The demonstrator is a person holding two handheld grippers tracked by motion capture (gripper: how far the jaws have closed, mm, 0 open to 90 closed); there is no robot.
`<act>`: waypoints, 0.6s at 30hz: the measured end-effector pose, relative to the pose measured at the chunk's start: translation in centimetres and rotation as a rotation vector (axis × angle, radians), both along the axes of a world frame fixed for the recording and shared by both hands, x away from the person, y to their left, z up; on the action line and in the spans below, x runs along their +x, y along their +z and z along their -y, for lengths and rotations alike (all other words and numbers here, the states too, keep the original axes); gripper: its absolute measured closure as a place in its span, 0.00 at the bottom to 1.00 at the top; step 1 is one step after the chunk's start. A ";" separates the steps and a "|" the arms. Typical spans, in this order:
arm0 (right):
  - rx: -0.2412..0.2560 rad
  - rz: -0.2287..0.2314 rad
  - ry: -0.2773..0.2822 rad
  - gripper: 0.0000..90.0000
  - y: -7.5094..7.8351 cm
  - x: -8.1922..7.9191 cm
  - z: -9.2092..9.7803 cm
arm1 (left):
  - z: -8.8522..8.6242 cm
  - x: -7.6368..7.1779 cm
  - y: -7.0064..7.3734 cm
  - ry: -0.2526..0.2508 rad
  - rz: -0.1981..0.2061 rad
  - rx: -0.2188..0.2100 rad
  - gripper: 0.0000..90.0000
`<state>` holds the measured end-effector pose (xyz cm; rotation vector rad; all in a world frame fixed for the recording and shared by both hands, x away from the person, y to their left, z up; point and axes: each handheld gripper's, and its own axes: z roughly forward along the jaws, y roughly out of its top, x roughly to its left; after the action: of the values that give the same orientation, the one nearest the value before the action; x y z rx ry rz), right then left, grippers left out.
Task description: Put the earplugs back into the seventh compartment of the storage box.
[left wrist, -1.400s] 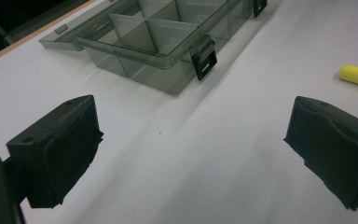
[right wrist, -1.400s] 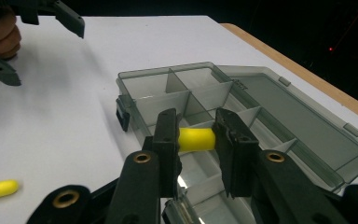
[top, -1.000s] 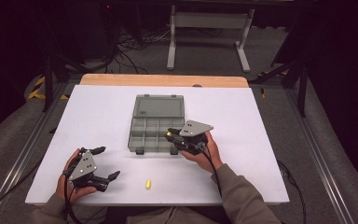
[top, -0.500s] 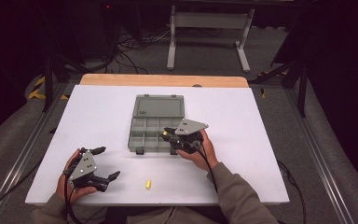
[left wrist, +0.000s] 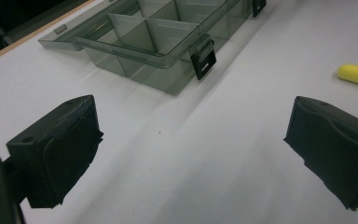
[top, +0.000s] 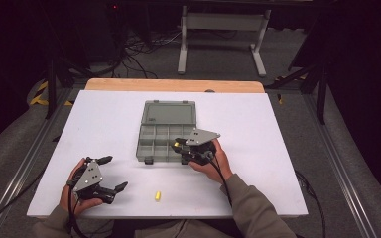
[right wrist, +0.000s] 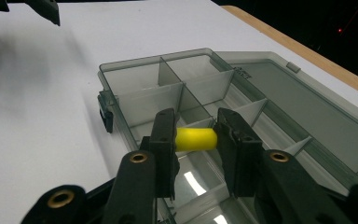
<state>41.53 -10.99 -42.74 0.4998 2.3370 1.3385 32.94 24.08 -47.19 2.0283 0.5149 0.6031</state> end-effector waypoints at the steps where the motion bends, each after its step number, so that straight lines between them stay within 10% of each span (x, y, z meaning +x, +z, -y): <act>1: -0.002 -0.002 0.000 0.77 -0.1 0.0 0.0 | 0.0 0.0 0.0 0.000 0.000 0.000 0.04; 18: -0.010 -0.017 -0.014 0.75 -0.3 0.2 0.2 | 0.0 0.0 0.0 -0.005 -0.006 0.003 0.04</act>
<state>41.75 -11.14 -43.01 0.5254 2.3489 1.3210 32.98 24.05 -47.23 2.0339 0.5131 0.5952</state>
